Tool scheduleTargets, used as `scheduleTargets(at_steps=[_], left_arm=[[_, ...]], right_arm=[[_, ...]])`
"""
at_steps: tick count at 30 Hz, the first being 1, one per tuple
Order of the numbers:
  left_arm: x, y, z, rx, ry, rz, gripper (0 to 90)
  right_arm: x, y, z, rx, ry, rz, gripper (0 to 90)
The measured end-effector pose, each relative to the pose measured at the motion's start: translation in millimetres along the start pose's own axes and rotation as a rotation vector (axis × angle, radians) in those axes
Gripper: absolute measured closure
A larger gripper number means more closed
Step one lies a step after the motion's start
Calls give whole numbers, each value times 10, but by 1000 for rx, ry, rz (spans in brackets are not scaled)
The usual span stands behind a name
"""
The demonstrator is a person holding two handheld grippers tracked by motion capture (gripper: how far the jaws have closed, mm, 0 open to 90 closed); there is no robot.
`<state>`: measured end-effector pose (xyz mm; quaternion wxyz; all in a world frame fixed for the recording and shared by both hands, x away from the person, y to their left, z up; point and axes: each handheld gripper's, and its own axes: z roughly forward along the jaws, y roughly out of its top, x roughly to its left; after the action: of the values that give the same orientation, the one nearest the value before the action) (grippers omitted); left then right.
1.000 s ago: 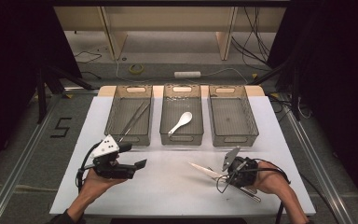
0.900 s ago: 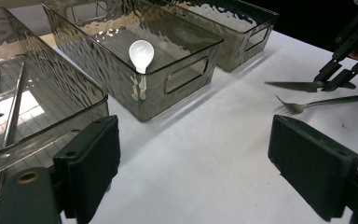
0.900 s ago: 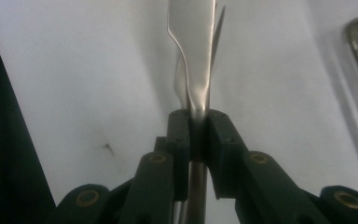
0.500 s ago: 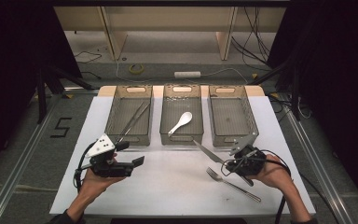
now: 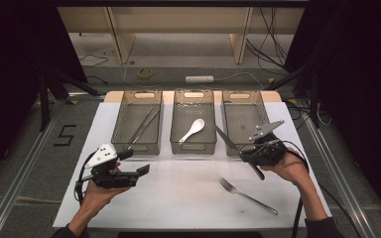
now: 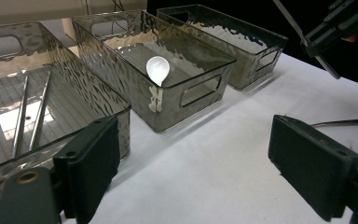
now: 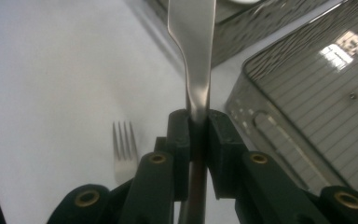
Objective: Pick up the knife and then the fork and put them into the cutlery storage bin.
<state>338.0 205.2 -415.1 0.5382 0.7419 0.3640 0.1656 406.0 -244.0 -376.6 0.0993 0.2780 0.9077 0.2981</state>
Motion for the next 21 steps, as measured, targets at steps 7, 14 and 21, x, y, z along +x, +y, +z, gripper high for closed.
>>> scheduleTargets(at_steps=[7, 14, 21], left_arm=[[2, -7, -14, 0, 4, 4, 162], [-4, -11, -7, 8, 2, 10, 160], [-7, -12, -7, 4, 2, 12, 160]], right_arm=[[-133, 126, -10, -33, -23, 48, 808], [-281, 245, -18, -67, -45, 88, 808], [-437, 332, -20, -101, -76, 146, 808]])
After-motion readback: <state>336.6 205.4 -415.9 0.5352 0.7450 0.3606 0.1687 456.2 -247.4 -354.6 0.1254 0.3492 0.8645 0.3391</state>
